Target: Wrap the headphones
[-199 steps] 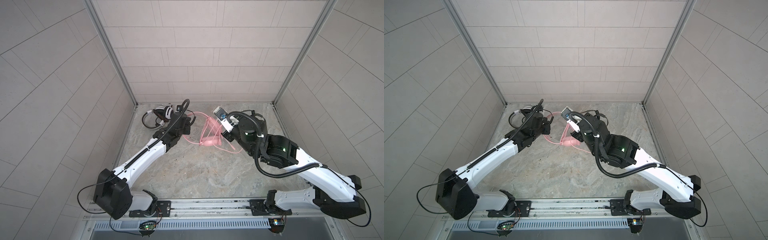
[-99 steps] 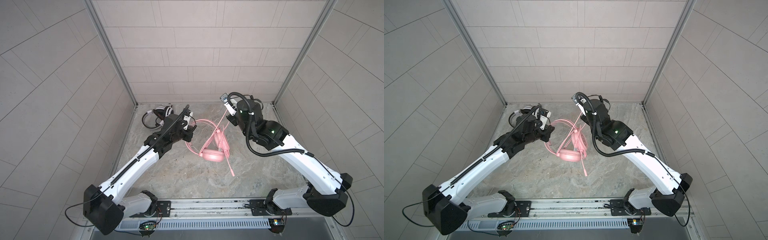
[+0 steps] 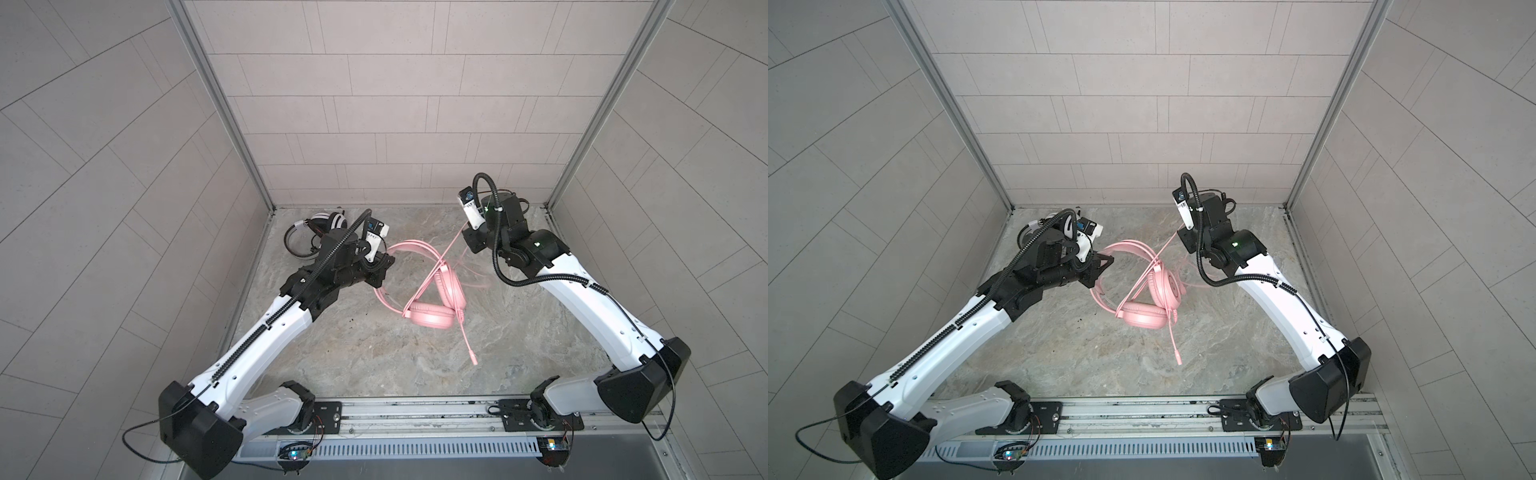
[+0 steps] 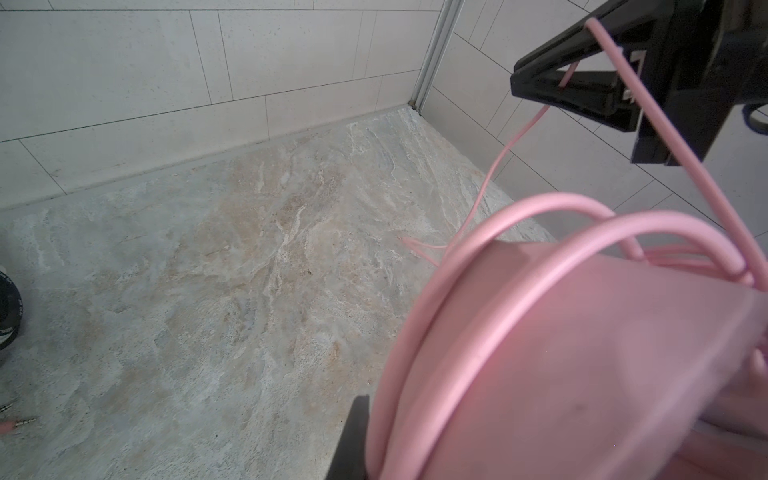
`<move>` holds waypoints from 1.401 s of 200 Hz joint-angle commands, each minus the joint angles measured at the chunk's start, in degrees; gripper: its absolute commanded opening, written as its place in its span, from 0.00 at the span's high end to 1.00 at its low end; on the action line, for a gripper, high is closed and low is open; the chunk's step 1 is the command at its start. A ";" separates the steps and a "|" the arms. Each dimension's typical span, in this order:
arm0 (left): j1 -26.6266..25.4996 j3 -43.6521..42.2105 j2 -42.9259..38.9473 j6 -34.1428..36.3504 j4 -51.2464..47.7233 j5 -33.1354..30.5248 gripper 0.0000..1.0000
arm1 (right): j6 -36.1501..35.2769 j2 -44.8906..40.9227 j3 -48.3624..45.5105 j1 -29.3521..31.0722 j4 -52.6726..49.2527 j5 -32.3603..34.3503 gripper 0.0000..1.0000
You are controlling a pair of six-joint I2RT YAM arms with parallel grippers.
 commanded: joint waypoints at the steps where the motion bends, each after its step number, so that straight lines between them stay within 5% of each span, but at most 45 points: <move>1: -0.57 0.34 -2.92 1.54 -1.16 11.85 1.00 | 4.93 -0.29 0.24 -3.28 3.52 2.43 1.00; 57: -0.63 2.96 0.92 -4.04 3.28 25.59 1.00 | 7.38 1.31 -2.77 -3.85 5.32 -2.05 1.00; 126: -0.54 5.61 -0.59 -9.83 9.67 24.80 1.00 | 14.57 1.04 -12.35 -4.46 14.71 -17.10 0.92; 181: -0.54 7.93 1.01 -16.06 14.12 27.00 1.00 | 26.86 8.95 -17.18 -5.86 36.40 -35.55 0.83; 280: 0.14 12.17 -0.23 -18.89 13.53 26.82 1.00 | 37.85 27.68 -12.24 -5.96 53.11 -39.36 0.77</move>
